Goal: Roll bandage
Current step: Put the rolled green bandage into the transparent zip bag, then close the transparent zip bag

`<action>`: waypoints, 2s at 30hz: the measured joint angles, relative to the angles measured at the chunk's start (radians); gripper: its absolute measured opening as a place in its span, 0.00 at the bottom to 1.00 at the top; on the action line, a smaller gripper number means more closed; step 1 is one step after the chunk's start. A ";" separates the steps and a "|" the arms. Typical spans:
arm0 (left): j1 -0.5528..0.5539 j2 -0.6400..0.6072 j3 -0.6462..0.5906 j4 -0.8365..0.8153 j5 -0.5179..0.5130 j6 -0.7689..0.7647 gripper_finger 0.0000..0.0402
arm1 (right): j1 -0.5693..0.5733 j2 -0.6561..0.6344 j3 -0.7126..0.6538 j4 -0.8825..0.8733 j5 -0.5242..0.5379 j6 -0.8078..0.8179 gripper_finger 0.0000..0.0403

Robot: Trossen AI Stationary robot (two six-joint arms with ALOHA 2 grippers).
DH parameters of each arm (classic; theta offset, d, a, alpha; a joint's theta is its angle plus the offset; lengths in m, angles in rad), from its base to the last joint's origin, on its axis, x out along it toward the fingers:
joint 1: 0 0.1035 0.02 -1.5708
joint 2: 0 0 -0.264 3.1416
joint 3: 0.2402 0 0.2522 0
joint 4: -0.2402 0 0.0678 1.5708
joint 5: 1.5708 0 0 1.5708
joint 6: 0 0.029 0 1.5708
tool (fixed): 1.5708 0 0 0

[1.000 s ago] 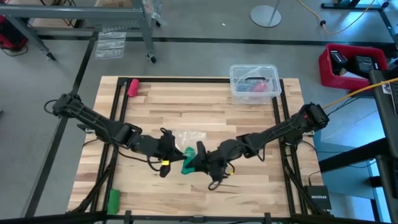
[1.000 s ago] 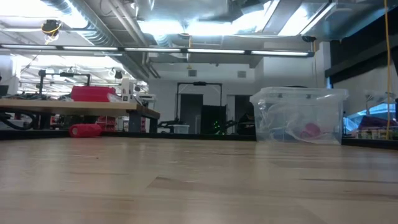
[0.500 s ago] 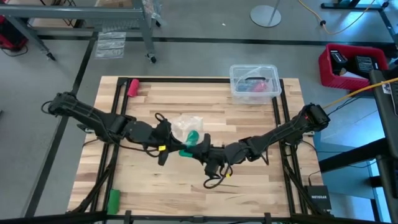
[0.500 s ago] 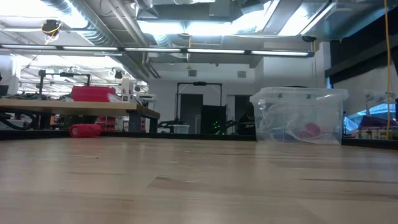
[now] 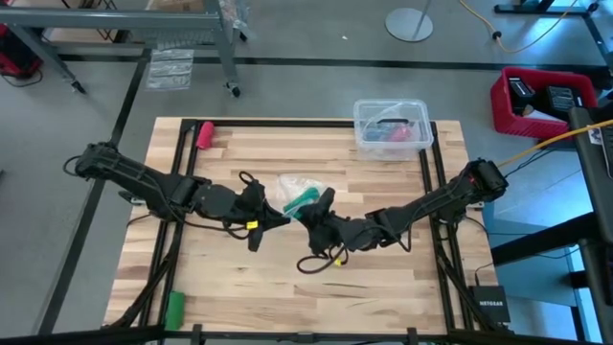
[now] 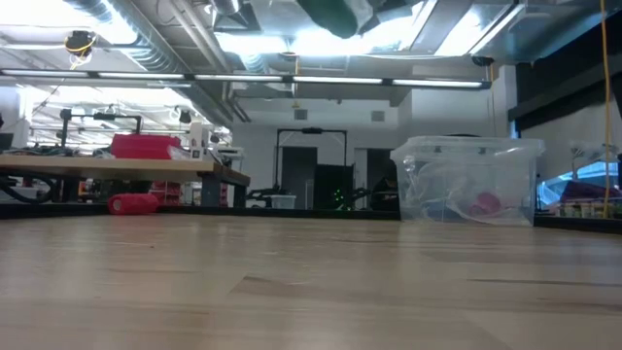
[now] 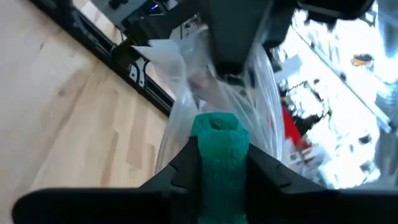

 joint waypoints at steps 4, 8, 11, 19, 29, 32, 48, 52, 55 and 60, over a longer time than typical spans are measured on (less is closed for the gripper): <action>0.012 0.003 0.000 0.002 -0.014 0.005 0.01 | -0.013 0.000 0.000 -0.006 0.004 0.114 0.25; 0.036 0.003 0.000 -0.002 -0.035 0.017 0.01 | -0.034 0.000 0.000 -0.063 -0.013 0.239 0.32; 0.060 0.003 0.000 -0.013 -0.038 0.034 0.01 | -0.046 -0.001 0.000 -0.114 -0.102 0.341 0.40; 0.130 0.003 0.000 -0.176 -0.068 0.046 0.01 | -0.034 -0.009 0.011 -0.110 -0.101 0.552 0.63; 0.143 0.002 0.000 -0.259 -0.047 0.047 0.01 | 0.041 -0.038 0.171 -0.539 -0.132 0.733 0.64; 0.120 0.002 0.000 -0.254 -0.001 0.064 0.01 | 0.067 -0.073 0.168 -0.746 -0.137 0.810 0.61; 0.008 0.057 0.000 -0.180 0.011 0.184 0.01 | -0.040 -0.226 -0.393 0.195 -0.460 0.775 0.47; 0.002 0.069 0.000 -0.143 0.009 0.212 0.01 | -0.053 -0.223 -0.393 0.185 -0.463 0.775 0.47; 0.001 0.068 0.000 -0.127 0.008 0.213 0.01 | -0.048 -0.222 -0.393 0.182 -0.481 0.775 0.47; 0.002 0.071 0.000 -0.132 0.008 0.214 0.01 | -0.050 -0.222 -0.393 0.199 -0.494 0.749 0.43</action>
